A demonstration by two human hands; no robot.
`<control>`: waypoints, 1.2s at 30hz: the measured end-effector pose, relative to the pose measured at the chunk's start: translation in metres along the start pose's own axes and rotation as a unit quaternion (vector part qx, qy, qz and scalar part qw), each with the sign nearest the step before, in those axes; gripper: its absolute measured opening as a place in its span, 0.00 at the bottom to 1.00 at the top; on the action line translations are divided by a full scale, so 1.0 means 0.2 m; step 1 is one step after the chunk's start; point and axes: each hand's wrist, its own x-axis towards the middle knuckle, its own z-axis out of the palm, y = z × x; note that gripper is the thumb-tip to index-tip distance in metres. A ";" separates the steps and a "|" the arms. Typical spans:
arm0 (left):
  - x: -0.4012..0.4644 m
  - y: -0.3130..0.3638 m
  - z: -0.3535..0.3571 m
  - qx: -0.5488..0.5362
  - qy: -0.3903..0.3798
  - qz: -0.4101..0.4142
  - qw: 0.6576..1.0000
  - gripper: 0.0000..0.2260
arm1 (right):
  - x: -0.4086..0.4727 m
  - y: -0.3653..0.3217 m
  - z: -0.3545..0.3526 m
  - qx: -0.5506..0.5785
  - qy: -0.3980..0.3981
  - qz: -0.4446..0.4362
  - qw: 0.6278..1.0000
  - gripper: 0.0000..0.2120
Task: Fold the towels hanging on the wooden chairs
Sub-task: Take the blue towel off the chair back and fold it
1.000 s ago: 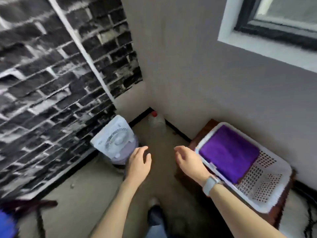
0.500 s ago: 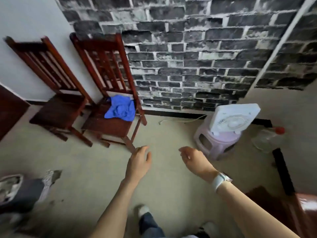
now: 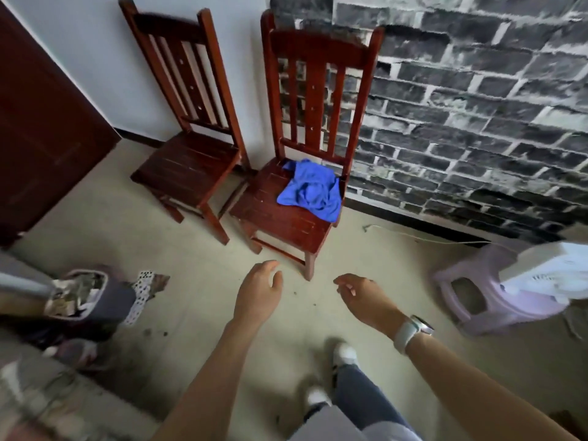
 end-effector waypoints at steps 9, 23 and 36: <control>0.88 -0.18 -0.13 -0.009 -0.020 -0.014 1.000 0.13 | 0.91 -0.26 0.05 0.038 -0.003 0.044 0.998 0.14; 2.41 -0.51 0.21 0.032 -0.157 -0.002 0.987 0.14 | 2.51 0.06 0.20 0.051 0.014 0.278 0.959 0.23; 2.77 -0.78 0.57 0.038 -0.259 -0.005 0.965 0.14 | 2.82 0.14 0.50 0.054 0.078 0.313 0.945 0.20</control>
